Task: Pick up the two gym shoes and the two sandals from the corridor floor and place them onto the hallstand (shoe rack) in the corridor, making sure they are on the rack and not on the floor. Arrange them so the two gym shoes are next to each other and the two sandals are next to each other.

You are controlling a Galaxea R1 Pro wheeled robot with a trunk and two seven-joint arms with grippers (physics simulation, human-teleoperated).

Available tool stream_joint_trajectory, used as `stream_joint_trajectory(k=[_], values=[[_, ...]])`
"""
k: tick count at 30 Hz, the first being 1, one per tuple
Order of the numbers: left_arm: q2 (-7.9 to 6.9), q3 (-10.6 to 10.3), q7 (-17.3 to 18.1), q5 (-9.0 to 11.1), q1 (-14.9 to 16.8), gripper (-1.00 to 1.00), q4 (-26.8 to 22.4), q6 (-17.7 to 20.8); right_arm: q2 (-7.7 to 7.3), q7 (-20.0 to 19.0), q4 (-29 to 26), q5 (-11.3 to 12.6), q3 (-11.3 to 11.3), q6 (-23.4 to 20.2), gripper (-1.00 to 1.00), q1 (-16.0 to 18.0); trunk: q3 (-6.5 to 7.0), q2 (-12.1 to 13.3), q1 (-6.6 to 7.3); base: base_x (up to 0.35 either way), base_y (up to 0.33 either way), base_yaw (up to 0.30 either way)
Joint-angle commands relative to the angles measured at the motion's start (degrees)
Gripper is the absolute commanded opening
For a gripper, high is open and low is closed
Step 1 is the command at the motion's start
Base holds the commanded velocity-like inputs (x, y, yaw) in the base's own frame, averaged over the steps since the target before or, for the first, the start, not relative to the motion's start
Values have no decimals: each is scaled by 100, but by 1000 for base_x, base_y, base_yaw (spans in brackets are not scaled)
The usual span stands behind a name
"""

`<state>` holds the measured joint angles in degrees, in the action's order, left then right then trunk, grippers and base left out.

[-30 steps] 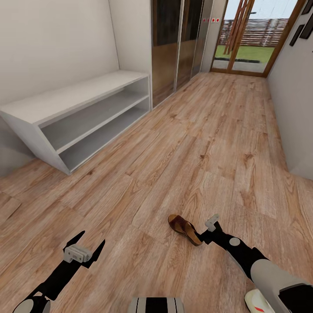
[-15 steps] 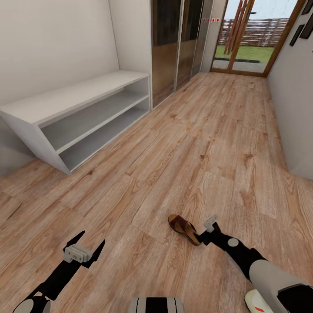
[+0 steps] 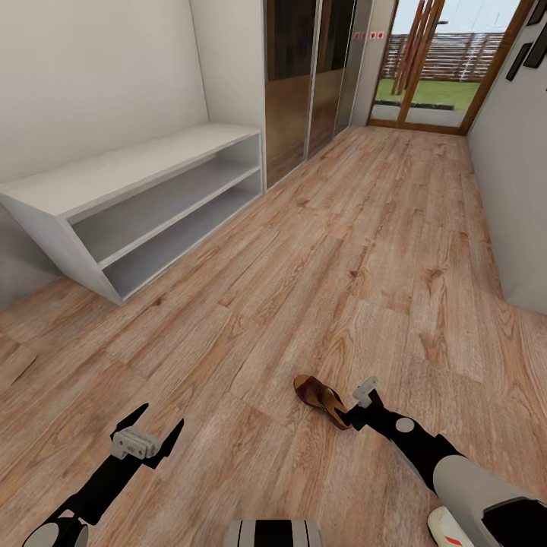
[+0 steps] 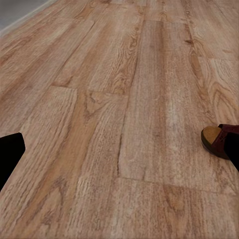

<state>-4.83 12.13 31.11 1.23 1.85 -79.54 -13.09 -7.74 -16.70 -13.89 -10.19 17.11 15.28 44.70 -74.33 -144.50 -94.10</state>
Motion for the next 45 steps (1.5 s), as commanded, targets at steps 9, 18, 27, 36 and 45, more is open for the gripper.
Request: stream_joint_trajectory(k=[9, 18, 27, 36, 45], values=[[0, 4, 0, 0, 0, 100, 0, 0, 6, 0, 0, -1, 2, 18, 100, -3, 0, 0, 0, 0, 0, 0], [0, 3, 0, 0, 0, 100, 0, 1, 8, 0, -1, 1, 1, 145, 100, -4, 0, 0, 0, 0, 0, 0], [0, 1, 0, 0, 0, 100, 0, 0, 3, 0, -5, 8, -9, 185, 100, -3, 0, 0, 0, 0, 0, 0], [0, 0, 0, 0, 2, 100, 0, 1, -11, -6, -8, 36, -22, 192, 100, 2, 0, 0, 0, 0, 0, 0], [0, 0, 0, 0, 1, 100, 0, 5, -21, -8, -8, 47, -24, 188, 100, 3, -30, 0, 0, 0, 0, 0]])
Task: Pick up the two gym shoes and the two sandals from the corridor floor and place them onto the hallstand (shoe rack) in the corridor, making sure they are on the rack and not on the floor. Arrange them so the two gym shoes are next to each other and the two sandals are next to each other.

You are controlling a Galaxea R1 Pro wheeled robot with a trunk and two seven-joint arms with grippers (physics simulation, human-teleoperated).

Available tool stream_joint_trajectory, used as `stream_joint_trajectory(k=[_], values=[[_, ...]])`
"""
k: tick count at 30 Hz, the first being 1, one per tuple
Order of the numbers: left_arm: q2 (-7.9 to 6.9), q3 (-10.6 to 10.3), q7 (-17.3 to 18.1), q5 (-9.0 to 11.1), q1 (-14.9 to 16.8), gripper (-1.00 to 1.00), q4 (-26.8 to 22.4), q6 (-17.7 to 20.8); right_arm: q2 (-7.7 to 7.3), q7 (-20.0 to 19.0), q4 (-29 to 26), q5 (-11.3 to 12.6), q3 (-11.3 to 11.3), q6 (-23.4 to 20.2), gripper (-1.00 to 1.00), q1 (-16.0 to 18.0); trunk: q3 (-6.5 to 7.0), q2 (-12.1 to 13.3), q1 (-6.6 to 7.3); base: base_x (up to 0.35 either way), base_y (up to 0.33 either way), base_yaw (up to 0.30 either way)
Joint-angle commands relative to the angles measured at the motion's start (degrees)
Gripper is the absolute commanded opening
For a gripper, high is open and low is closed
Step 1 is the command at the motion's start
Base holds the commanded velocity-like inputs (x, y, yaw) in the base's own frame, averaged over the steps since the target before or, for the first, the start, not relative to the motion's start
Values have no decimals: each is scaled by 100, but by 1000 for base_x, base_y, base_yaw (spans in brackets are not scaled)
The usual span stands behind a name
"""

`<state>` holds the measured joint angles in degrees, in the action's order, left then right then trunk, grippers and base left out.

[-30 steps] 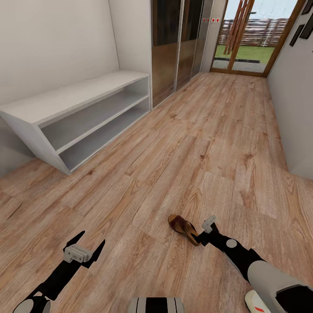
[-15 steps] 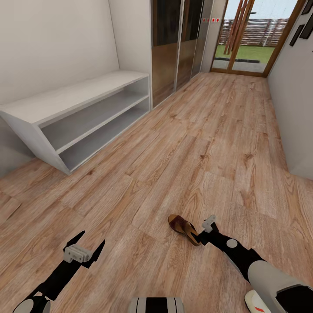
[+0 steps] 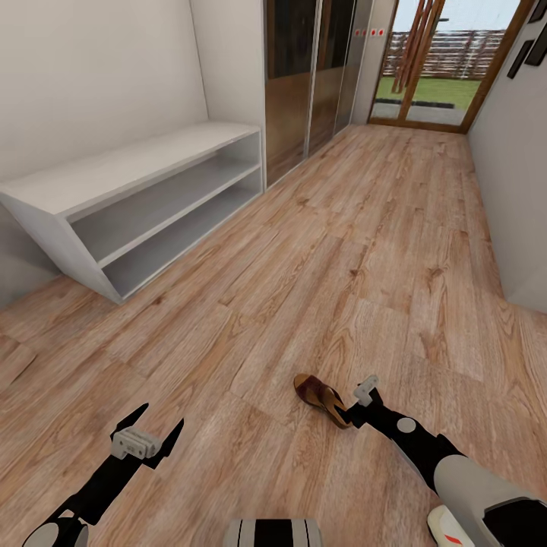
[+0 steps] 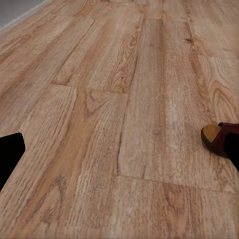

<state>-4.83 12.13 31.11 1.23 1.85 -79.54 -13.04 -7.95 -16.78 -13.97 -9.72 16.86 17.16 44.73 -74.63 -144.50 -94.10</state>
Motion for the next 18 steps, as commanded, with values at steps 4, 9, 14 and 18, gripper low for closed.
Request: stream_joint_trajectory(k=[4, 9, 14, 18], values=[[0, 0, 0, 0, 0, 100, 0, 2, -22, 0, 0, 3, -4, -1, 100, 0, -27, 0, 0, 0, 0, 0], [0, 0, 2, 0, 0, 100, 0, 2, -38, -1, 0, 5, -8, 0, 100, 0, -66, 0, 0, 0, 0, 0], [0, 0, 3, 0, 0, 100, 0, 3, -52, -1, 0, 10, -12, 4, 100, 1, -107, 0, 0, 0, 0, 0], [0, 0, 6, 0, 0, 100, 0, 3, -63, -1, 0, 12, -14, 5, 100, 1, -142, 0, 0, 0, 0, 0]])
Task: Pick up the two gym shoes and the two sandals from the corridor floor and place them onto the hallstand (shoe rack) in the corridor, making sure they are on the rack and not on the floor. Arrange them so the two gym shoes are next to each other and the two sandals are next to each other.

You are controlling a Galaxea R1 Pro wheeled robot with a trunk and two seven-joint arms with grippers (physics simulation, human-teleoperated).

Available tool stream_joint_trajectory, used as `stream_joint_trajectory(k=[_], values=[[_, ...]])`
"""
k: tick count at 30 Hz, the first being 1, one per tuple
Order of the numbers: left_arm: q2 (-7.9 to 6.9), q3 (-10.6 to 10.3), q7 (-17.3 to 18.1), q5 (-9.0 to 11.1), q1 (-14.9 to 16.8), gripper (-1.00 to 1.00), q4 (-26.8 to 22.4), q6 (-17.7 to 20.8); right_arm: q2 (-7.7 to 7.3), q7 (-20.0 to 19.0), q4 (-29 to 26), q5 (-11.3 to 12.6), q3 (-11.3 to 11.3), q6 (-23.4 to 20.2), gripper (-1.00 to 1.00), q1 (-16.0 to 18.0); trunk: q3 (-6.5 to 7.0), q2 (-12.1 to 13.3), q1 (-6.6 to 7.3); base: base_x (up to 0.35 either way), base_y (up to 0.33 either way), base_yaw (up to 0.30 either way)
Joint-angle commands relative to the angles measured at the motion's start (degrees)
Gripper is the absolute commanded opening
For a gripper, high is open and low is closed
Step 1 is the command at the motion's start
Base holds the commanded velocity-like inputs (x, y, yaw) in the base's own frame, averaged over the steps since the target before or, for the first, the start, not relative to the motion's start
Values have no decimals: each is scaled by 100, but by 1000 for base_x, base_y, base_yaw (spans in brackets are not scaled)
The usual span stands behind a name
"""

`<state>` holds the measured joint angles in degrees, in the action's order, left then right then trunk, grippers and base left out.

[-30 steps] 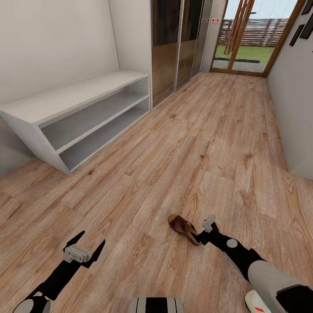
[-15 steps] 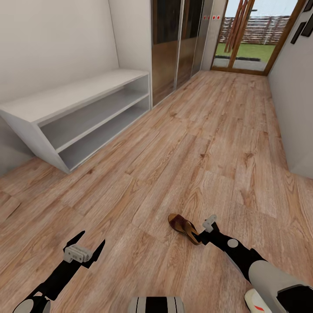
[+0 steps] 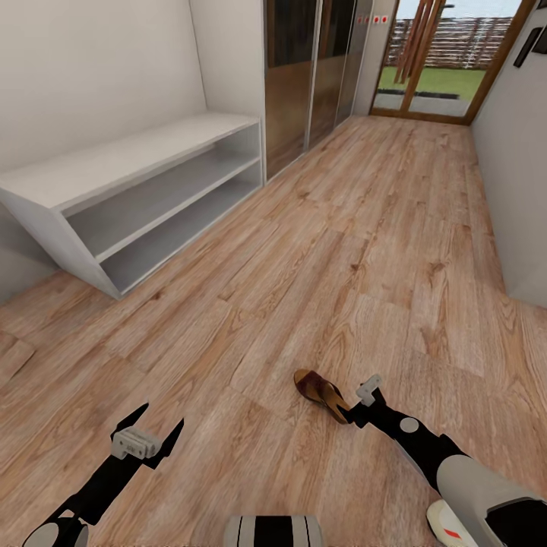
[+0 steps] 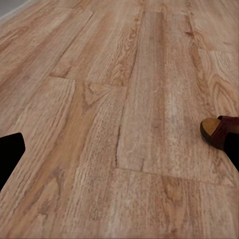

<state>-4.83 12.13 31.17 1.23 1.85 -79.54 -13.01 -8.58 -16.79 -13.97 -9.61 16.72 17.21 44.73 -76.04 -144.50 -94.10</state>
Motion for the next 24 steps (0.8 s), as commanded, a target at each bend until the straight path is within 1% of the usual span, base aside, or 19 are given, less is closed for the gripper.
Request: stream_joint_trajectory(k=[1, 24], values=[[0, 0, 0, 0, 0, 100, 0, 0, 0, 0, 0, 0, 0, 0, 100, 0, -9, 0, 0, 0, 0, 0], [0, -8, 15, 8, -20, 100, -23, 9, -7, 0, 0, 0, -9, 2, 100, 0, -213, 0, 0, 0, 0, 0]])
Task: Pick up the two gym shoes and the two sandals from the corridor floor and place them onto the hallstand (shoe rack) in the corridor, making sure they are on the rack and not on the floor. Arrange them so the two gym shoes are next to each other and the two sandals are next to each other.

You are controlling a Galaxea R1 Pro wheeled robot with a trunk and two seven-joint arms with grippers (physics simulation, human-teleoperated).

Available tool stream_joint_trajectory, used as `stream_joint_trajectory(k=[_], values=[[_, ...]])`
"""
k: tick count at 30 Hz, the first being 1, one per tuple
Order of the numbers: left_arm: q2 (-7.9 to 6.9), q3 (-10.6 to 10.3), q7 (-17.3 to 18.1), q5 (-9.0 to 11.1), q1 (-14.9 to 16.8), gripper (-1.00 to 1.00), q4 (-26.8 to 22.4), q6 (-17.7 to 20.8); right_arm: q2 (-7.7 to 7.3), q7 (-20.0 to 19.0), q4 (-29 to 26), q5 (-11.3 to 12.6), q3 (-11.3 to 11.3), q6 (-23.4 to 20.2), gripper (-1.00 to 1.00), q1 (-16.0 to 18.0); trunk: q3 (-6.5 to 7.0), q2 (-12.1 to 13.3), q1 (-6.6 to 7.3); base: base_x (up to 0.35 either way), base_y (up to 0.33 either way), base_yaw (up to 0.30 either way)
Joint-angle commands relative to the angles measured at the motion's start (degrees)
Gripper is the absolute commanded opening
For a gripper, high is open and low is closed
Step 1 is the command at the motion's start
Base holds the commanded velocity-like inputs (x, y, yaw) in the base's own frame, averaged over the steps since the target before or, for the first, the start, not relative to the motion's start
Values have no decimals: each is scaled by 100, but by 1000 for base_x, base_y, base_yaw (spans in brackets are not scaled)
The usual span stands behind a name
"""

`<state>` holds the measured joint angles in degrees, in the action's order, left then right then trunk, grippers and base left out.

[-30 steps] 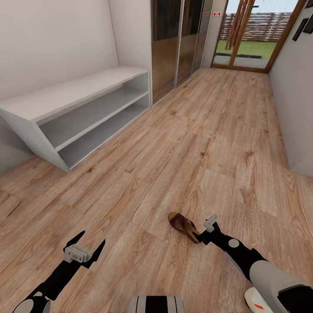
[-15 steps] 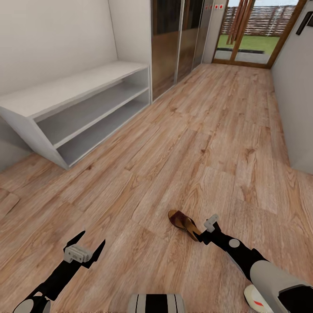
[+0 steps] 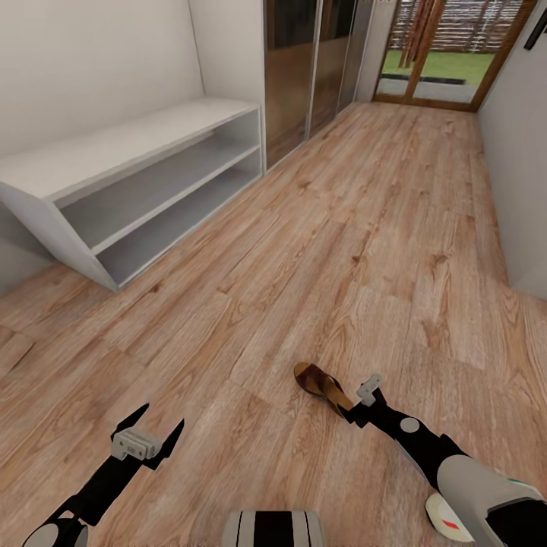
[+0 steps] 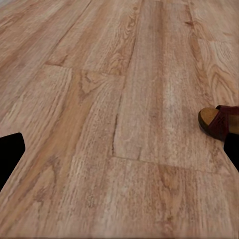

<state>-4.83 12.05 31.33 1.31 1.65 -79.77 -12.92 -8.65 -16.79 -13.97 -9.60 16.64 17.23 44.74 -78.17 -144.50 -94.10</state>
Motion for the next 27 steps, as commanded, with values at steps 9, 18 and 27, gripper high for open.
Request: stream_joint_trajectory(k=[9, 18, 27], values=[[0, 0, 4, 1, -10, 100, -13, 0, 3, 0, 0, 2, -1, 0, 100, 0, -81, 0, 0, 0, 0, 0], [9, 0, 5, 1, -14, 100, -34, 0, 2, 0, 0, 2, -2, 0, 100, 0, -161, 0, 0, 0, 0, 0], [37, 0, 4, 1, -15, 100, -38, 0, 2, 0, 0, 2, -1, 9, 100, 0, -242, 0, 0, 0, 0, 0]])
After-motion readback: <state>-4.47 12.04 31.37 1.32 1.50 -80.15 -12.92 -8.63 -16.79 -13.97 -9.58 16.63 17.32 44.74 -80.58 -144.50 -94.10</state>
